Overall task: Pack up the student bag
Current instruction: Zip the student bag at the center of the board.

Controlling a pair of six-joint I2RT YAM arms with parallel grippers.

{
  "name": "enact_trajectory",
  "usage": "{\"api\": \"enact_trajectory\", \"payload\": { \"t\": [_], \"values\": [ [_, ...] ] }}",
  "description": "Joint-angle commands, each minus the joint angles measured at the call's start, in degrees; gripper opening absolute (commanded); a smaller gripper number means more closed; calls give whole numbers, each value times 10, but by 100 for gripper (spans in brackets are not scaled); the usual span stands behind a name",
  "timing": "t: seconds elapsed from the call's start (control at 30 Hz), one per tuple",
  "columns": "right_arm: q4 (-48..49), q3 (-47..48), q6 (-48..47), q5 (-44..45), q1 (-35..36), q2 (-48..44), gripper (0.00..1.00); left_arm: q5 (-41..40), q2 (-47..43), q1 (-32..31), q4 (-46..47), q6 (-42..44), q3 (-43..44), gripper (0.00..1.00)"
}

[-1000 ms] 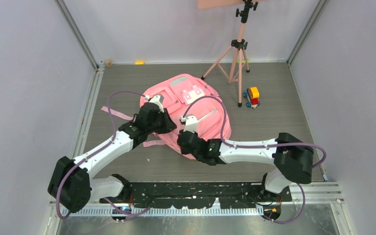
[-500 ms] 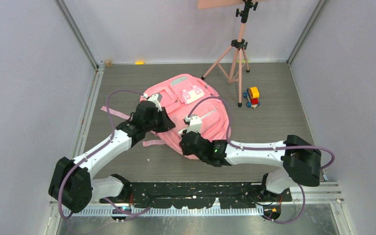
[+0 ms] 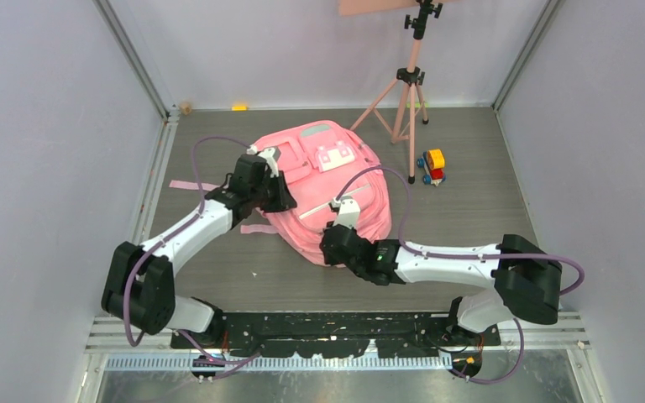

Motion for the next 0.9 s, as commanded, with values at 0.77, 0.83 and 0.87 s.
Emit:
{"api": "enact_trajectory", "payload": {
  "t": [0.77,0.83,0.87],
  "values": [
    [16,30,-23,-7,6,26,0,-80,-119,-69,82,-136,-94,52],
    [17,29,-22,-7,6,23,0,-91,-123,-80,89,-150,-104,51],
    [18,29,-22,-7,6,23,0,-93,-123,-83,96,-156,-109,51]
  ]
}}
